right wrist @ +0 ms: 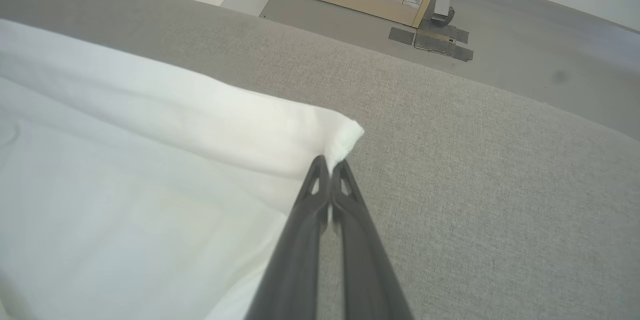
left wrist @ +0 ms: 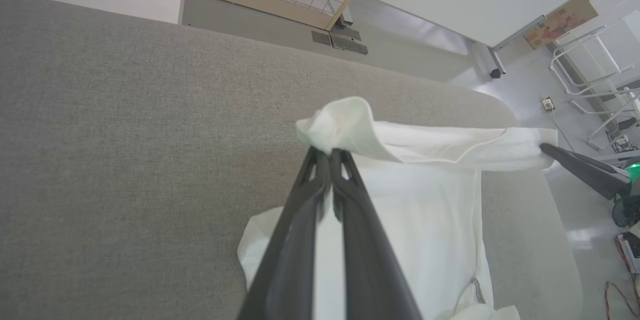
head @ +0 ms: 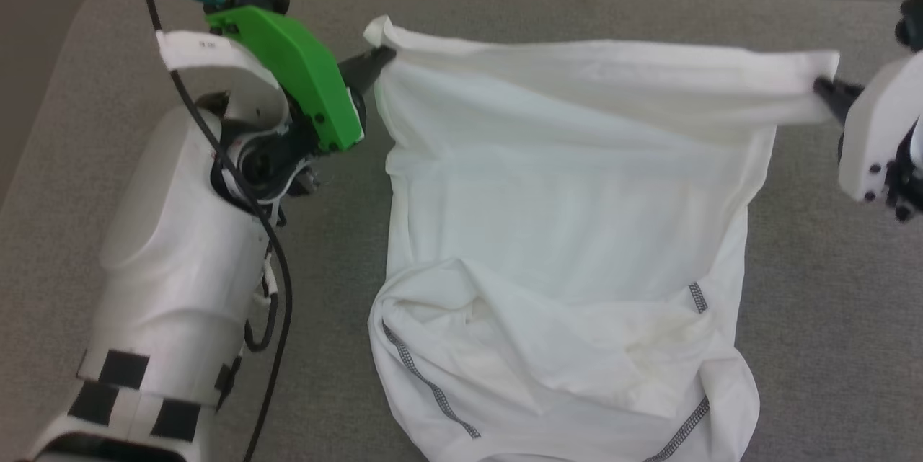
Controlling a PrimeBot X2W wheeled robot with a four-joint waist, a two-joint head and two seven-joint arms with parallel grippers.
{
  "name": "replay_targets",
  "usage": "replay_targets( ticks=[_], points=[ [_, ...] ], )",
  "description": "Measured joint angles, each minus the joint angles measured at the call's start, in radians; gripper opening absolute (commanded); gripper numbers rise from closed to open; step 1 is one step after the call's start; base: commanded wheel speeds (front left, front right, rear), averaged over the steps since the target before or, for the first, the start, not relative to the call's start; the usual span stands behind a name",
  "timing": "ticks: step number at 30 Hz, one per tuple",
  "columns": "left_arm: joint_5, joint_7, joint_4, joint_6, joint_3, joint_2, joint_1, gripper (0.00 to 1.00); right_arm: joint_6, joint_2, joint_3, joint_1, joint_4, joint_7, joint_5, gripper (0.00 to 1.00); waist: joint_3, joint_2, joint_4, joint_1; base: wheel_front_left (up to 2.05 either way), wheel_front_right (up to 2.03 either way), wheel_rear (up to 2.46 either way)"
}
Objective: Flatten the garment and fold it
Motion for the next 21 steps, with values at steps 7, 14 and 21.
replay_targets(
  ticks=[7, 14, 21],
  points=[
    [-0.040, 0.026, -0.186, 0.024, 0.005, 0.040, 0.224, 0.00, 0.000, 0.023, -0.072, 0.262, -0.128, 0.011, 0.031, 0.00, -0.122, 0.0000, 0.000, 0.0000, 0.00, 0.00, 0.00],
    [-0.060, 0.016, -0.384, 0.070, 0.027, 0.086, 0.486, 0.00, 0.000, 0.073, -0.147, 0.488, -0.257, 0.038, 0.038, 0.00, -0.224, 0.0000, -0.005, 0.0000, 0.00, 0.00, 0.00],
    [-0.044, -0.086, -0.511, 0.102, 0.038, 0.099, 0.722, 0.00, 0.000, 0.144, -0.203, 0.666, -0.349, 0.050, 0.025, 0.00, -0.288, 0.0000, -0.013, -0.0001, 0.00, 0.00, 0.00]
  ],
)
